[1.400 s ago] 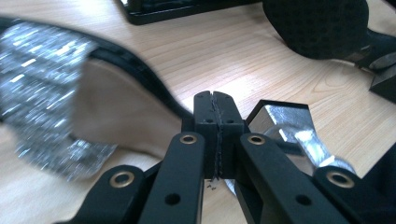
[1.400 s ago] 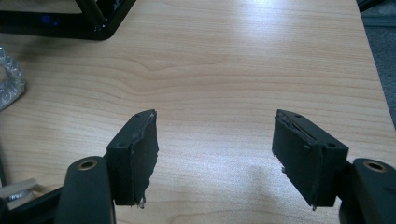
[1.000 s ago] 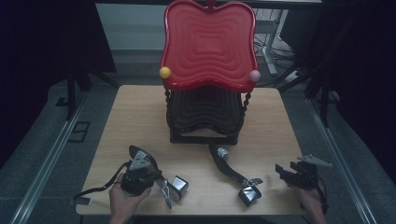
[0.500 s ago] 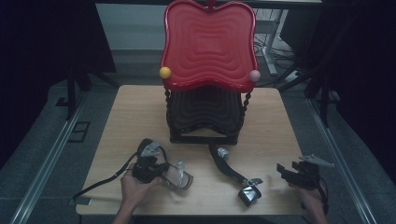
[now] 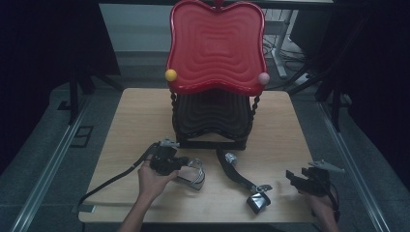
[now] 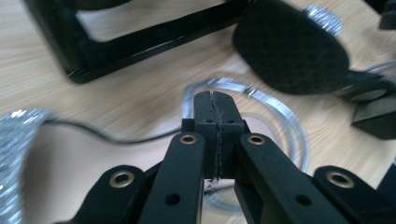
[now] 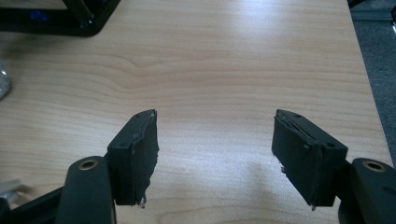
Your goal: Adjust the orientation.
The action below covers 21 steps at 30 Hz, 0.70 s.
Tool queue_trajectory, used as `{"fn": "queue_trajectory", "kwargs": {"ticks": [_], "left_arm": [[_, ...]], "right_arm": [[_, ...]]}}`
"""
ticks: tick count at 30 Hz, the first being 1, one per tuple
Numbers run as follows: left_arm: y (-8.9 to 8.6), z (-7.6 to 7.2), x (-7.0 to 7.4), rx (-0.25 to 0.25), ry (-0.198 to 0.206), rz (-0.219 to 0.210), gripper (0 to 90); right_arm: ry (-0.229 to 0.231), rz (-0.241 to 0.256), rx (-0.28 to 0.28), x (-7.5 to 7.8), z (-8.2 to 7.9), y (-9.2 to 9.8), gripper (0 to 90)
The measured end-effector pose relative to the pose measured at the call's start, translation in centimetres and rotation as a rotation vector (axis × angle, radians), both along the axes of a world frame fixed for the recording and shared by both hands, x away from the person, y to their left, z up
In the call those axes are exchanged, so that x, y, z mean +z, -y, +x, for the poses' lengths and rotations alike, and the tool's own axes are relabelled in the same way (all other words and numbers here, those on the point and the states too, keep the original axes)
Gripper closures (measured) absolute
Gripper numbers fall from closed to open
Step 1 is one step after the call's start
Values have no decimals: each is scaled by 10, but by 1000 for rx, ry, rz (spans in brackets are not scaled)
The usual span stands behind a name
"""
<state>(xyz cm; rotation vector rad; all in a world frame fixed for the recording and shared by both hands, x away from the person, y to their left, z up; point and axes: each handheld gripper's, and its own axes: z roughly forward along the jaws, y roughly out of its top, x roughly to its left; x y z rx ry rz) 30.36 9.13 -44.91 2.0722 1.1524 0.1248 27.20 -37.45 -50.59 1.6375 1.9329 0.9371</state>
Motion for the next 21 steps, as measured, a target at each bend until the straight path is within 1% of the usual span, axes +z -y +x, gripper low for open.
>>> {"fn": "queue_trajectory", "kwargs": {"ticks": [1,2,3,4,5,6,7,8,10,11,12,14,15,16,17,18,19,20,21], "left_arm": [[10,3,0,-10,-6,9,900],[14,5,-1,-14,-14,2,900],[18,7,-3,-19,-26,5,900],[18,7,-3,-19,-26,5,900],[26,11,-11,-26,-43,23,900],[26,11,-11,-26,-43,23,900],[30,14,-19,-27,-64,15,900],[30,14,-19,-27,-64,15,900],[34,16,-25,-29,-75,16,900],[38,16,-30,-26,-78,28,900],[38,16,-32,-31,-83,42,900],[38,15,-35,-26,-86,39,900],[37,14,-37,-13,-87,17,900],[35,13,-37,-14,-90,10,900],[35,10,-37,-26,-80,18,900],[35,10,-37,-26,-80,18,900],[34,6,-37,-37,-71,29,900],[34,6,-37,-37,-71,29,900],[33,3,-37,-52,-73,36,900]], "right_arm": [[-5,-13,-3,-1,0,1,317],[-6,-12,-6,-2,1,2,317],[-6,-12,-8,-2,1,3,317],[-6,-12,-8,-2,1,3,317],[-5,-5,-13,-2,1,5,317],[-5,-5,-13,-2,1,5,317],[-7,-7,-16,-1,2,7,317],[-7,-7,-16,-1,2,7,317],[-6,0,-27,-1,2,8,317],[-4,2,-31,-1,1,9,317],[-7,1,-31,0,0,8,317],[-4,-1,-31,0,-1,8,317],[-2,4,-35,1,-1,8,315],[-2,4,-35,1,-1,8,315],[-6,2,-49,2,-1,7,310],[-6,2,-49,2,-1,7,310],[-6,4,-57,3,-1,7,309],[-6,4,-57,3,-1,7,309],[-8,7,-59,3,-1,7,309]]}}
